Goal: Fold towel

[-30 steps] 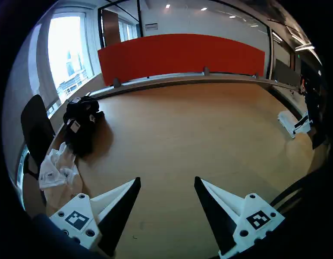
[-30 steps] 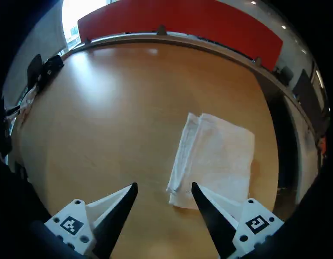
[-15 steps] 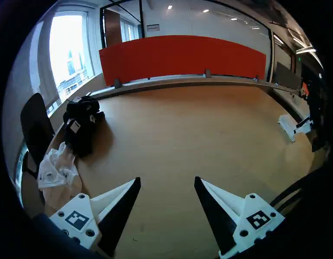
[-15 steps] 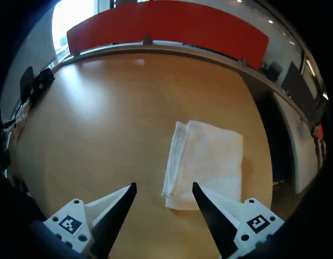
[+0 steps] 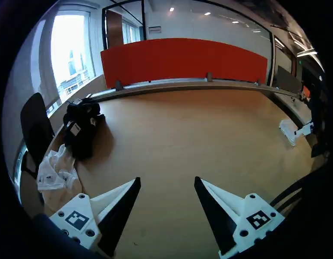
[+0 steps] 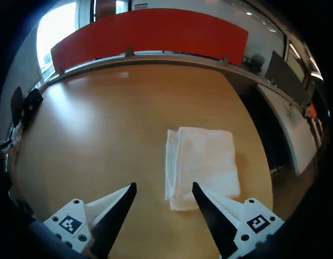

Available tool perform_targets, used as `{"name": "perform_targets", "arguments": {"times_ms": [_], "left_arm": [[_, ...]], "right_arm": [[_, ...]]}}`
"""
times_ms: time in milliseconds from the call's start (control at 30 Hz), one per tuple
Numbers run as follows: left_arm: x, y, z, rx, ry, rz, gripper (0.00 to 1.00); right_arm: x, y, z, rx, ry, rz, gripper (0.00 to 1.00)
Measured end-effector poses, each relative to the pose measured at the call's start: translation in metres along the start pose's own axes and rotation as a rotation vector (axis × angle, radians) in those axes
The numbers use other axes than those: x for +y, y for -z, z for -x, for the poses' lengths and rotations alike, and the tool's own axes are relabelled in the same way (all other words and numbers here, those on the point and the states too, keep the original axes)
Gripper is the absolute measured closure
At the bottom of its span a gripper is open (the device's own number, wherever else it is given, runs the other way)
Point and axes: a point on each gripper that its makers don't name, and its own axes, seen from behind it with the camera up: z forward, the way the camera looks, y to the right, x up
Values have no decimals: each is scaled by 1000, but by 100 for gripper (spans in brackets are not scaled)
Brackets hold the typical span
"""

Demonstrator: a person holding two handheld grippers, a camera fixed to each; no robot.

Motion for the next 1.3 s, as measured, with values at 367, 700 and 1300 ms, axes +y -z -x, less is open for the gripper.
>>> {"name": "perform_targets", "arguments": {"times_ms": [367, 700, 1300], "left_arm": [[-4, -4, -7, 14, 14, -7, 8], [-7, -10, -16, 46, 53, -9, 8], [-10, -19, -36, 82, 45, -7, 8]], "right_arm": [[2, 6, -8, 32, -52, 81, 0], [-11, 12, -31, 143, -64, 79, 0], [-27, 48, -108, 469, -93, 58, 0]]}}
